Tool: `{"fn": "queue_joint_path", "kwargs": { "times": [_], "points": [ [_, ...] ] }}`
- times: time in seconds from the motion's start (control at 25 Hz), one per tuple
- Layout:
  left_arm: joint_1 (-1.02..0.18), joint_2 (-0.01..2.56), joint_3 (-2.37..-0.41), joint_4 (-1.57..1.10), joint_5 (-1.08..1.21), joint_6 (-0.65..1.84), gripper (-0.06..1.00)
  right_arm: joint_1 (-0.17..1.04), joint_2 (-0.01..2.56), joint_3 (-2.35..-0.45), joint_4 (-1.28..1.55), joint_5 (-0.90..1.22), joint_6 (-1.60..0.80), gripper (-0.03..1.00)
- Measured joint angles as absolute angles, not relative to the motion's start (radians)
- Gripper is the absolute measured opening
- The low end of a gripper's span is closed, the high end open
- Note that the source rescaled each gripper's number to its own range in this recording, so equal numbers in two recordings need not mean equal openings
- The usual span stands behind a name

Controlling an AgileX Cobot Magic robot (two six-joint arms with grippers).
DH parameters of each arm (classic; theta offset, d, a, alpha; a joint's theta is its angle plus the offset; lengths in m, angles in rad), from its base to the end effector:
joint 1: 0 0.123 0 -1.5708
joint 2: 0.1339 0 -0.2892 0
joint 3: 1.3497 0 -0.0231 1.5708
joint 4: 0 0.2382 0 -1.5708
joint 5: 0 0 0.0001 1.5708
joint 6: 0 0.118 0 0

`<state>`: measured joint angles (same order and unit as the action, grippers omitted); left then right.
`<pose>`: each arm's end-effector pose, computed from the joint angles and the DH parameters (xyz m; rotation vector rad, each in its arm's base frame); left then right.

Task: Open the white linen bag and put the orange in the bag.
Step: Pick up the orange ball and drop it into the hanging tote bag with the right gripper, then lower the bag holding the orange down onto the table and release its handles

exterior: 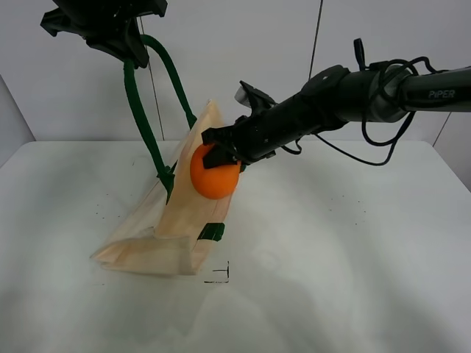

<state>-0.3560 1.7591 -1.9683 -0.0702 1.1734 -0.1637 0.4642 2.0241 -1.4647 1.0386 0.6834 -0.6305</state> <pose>0.3610 -0.1424 0.3985 0.2326 2.4601 -0.3186 0.3710 0.2576 0.2007 -0.4885 2.4679 1.0279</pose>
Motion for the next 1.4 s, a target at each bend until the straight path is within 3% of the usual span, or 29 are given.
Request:
{"fn": "queue_joint_path", "kwargs": {
  "times": [0.4,0.44,0.56,0.6,0.68,0.84,1.16,1.4],
  "points": [
    [-0.356,1.759,-1.968,-0.081,1.173,-0.164,0.0,0.494,2.108,-1.465,1.041,0.553,-0.623,0.04],
    [-0.356,1.759,-1.968,-0.081,1.173,-0.164,0.0,0.494,2.108,-1.465,1.045,0.552,-0.623,0.15],
    [-0.356,1.759,-1.968,-0.082,1.171,-0.164,0.0,0.494,2.108,-1.465,1.048,0.556,-0.623,0.73],
    [-0.356,1.759,-1.968,-0.082,1.171,-0.164,0.0,0.494,2.108,-1.465,1.048,0.562,-0.623,0.84],
    [-0.356,1.759,-1.968,-0.082,1.171,-0.164,0.0,0.494,2.108,-1.465,1.042,0.577,-0.615,0.95],
    [-0.356,1.759,-1.968,-0.085,1.172,-0.164,0.0,0.494,2.108,-1.465,0.984,0.601,-0.551,1.0],
    [-0.356,1.759,-1.968,-0.085,1.172,-0.164,0.0,0.474,2.108,-1.465,0.822,0.686,-0.436,1.0],
    [-0.356,1.759,-1.968,-0.085,1.172,-0.164,0.0,0.47,2.107,-1.613,0.481,0.95,-0.206,1.0]
  ]
}}
